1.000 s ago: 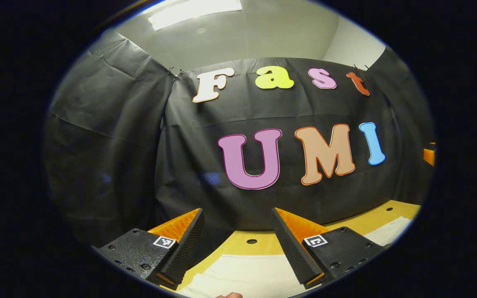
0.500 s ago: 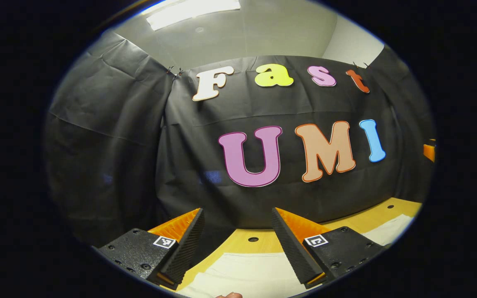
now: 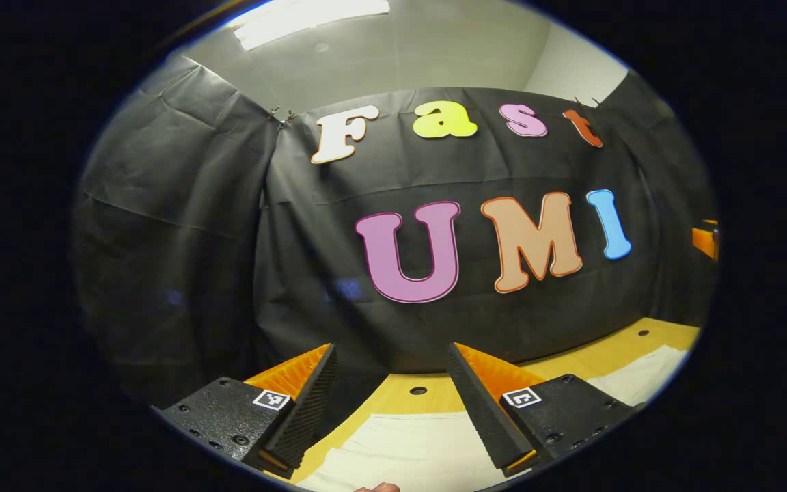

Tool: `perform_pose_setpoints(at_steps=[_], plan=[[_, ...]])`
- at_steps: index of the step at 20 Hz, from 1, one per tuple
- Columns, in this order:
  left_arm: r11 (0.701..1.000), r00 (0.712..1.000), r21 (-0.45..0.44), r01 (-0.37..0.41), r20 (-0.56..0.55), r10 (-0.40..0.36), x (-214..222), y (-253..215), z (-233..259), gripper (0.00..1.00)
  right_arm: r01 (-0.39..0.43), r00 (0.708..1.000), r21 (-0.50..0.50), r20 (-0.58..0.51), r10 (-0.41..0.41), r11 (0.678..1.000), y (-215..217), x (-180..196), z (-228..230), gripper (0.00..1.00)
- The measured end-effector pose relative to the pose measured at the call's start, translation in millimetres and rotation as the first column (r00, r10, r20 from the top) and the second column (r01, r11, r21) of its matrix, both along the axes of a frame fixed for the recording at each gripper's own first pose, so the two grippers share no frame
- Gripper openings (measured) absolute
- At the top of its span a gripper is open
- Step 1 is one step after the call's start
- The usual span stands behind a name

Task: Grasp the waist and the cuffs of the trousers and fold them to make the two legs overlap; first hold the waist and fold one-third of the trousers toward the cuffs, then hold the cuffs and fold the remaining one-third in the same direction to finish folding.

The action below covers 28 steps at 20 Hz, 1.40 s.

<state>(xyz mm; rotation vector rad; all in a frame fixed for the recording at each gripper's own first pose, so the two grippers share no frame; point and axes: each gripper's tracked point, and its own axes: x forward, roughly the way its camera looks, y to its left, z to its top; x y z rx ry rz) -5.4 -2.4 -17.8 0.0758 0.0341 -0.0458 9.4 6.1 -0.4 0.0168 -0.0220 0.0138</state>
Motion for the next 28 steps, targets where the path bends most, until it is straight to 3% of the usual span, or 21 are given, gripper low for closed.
perform_pose_setpoints(at_steps=[1,2,5,14,18,22,25,28], plan=[[1.000,1.000,0.022,0.009,-0.012,-0.009,-1,2,-6,1.00,-0.002,1.000,0.002,-0.001,0.002,1.000,1,2,-2,0.98],[0.999,1.000,0.044,0.017,-0.025,-0.016,-2,3,-11,0.96,-0.002,1.000,0.001,-0.005,0.002,1.000,2,3,-4,0.98],[0.990,0.996,0.132,0.056,-0.072,-0.047,-8,7,-34,0.96,-0.006,1.000,0.008,-0.021,0.006,1.000,4,4,-14,0.96],[0.916,0.964,0.368,0.162,-0.259,-0.067,-44,46,-116,0.96,-0.047,0.998,-0.003,-0.052,0.047,0.999,21,12,-32,0.98],[0.845,0.929,0.464,0.266,-0.358,-0.095,-60,60,-151,0.96,-0.063,0.996,-0.019,-0.063,0.062,0.998,26,13,-38,0.97],[0.756,0.888,0.535,0.378,-0.441,-0.132,-78,68,-180,0.96,-0.078,0.994,-0.016,-0.075,0.076,0.997,31,12,-43,0.98],[0.697,0.842,0.542,0.469,-0.513,-0.168,-98,69,-209,0.96,-0.094,0.991,-0.024,-0.093,0.091,0.995,36,10,-50,0.98],[0.610,0.782,0.556,0.564,-0.598,-0.178,-120,78,-236,0.97,-0.109,0.990,-0.043,-0.098,0.105,0.993,39,8,-52,0.97]])
